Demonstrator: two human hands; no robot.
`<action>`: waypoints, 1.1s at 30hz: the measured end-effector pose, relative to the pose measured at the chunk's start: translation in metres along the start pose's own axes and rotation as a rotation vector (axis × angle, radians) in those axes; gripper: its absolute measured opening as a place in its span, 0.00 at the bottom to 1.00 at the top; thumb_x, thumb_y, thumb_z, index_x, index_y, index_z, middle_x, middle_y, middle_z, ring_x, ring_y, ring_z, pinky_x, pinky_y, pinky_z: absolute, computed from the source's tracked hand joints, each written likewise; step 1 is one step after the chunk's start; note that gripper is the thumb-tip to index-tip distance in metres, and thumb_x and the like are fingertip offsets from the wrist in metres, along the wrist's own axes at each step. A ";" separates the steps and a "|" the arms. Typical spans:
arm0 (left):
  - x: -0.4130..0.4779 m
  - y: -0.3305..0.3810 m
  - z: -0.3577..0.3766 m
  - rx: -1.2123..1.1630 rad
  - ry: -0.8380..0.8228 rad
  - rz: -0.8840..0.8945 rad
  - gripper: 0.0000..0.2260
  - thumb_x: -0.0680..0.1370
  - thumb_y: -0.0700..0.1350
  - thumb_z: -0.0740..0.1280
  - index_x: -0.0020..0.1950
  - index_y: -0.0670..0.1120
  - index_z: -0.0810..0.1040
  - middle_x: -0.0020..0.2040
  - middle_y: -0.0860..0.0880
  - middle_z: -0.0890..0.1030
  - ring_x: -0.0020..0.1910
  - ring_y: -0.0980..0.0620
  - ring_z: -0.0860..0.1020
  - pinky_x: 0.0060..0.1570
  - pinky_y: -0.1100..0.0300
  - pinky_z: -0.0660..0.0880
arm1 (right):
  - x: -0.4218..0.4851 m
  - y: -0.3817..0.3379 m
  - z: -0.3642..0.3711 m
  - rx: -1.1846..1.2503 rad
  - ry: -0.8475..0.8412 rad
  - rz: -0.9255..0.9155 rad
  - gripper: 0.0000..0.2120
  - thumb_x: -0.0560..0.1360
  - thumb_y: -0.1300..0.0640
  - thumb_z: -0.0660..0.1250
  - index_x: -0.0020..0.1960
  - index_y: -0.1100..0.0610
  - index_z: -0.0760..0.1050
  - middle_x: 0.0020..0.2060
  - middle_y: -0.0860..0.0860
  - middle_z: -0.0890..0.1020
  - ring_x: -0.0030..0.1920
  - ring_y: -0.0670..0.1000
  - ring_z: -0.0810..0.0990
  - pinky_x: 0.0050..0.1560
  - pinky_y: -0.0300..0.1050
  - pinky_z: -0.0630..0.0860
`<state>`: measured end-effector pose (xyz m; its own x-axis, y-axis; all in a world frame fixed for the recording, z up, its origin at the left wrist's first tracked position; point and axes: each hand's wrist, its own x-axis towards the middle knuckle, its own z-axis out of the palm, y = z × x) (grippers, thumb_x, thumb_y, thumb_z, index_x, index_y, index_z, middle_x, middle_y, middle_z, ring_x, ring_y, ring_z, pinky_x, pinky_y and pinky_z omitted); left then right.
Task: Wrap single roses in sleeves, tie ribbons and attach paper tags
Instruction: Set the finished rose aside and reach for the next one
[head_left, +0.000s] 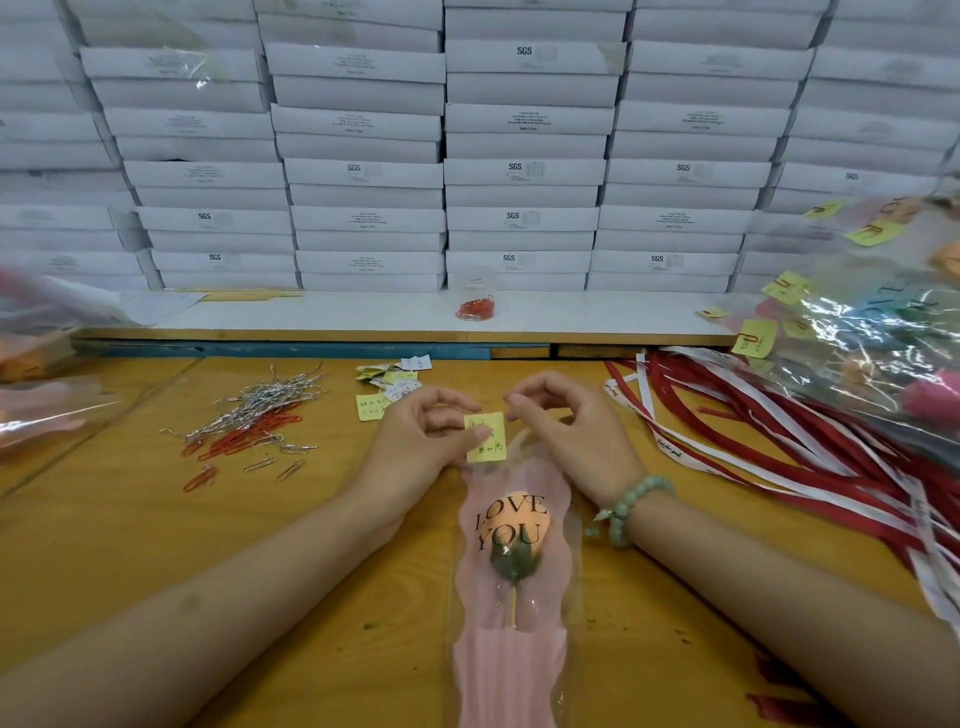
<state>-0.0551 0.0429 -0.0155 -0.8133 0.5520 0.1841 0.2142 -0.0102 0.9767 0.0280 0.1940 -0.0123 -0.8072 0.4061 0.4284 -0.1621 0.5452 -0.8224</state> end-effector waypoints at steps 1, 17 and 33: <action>0.000 0.000 0.000 -0.001 -0.003 0.017 0.09 0.72 0.38 0.74 0.50 0.44 0.81 0.42 0.42 0.84 0.34 0.55 0.81 0.33 0.67 0.77 | -0.001 -0.001 0.001 -0.017 -0.031 -0.018 0.04 0.75 0.52 0.68 0.48 0.51 0.79 0.40 0.45 0.82 0.44 0.39 0.78 0.44 0.28 0.72; -0.003 -0.002 0.003 0.311 -0.197 0.088 0.17 0.80 0.33 0.60 0.64 0.49 0.75 0.57 0.54 0.81 0.57 0.63 0.77 0.55 0.73 0.72 | 0.001 0.010 0.000 -0.058 -0.030 0.133 0.05 0.77 0.56 0.67 0.44 0.56 0.78 0.44 0.49 0.83 0.47 0.46 0.82 0.43 0.37 0.80; -0.001 -0.003 -0.003 0.138 -0.111 0.066 0.09 0.78 0.35 0.66 0.55 0.45 0.80 0.49 0.42 0.81 0.49 0.54 0.79 0.46 0.68 0.77 | -0.003 0.002 0.001 -0.024 -0.106 0.110 0.06 0.75 0.56 0.69 0.42 0.57 0.79 0.41 0.49 0.85 0.43 0.44 0.84 0.43 0.42 0.81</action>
<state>-0.0560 0.0400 -0.0186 -0.7316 0.6429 0.2269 0.3440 0.0608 0.9370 0.0298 0.1929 -0.0158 -0.8751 0.3852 0.2930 -0.0569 0.5193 -0.8527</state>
